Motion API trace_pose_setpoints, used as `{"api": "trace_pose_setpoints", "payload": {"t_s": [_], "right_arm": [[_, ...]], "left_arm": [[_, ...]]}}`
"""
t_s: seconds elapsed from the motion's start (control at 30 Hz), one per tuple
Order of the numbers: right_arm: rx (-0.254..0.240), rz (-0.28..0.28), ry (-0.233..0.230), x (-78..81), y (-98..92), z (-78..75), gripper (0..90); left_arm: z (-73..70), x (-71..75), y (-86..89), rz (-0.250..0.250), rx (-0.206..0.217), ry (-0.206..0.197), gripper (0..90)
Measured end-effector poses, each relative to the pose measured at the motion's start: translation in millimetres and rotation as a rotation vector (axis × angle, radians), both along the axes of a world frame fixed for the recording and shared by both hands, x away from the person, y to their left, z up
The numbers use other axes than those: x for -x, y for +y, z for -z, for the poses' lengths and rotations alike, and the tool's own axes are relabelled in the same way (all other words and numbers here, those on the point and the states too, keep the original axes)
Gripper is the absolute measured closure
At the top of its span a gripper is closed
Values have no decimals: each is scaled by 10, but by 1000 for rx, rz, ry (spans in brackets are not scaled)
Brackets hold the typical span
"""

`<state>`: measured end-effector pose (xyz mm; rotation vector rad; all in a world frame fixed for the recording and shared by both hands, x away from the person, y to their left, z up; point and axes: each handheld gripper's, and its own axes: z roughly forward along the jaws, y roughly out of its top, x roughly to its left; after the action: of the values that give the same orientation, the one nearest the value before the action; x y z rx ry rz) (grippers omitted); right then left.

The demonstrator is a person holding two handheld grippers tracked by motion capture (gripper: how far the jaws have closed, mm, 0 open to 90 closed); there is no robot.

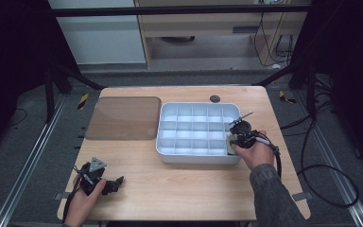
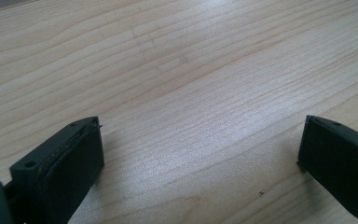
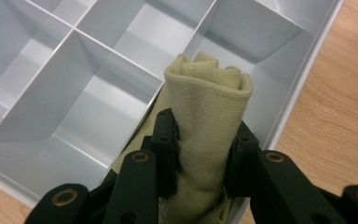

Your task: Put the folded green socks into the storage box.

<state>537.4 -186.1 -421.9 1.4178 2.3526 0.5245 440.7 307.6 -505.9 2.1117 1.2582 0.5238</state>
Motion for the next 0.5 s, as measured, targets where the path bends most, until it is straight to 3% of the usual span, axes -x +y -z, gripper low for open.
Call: {"api": "trace_pose_setpoints", "payload": {"t_s": [0.5], "right_arm": [[26, 1, 5, -3, 21, 52, 709]], "left_arm": [[4, 0, -10, -4, 5, -4, 0]]}}
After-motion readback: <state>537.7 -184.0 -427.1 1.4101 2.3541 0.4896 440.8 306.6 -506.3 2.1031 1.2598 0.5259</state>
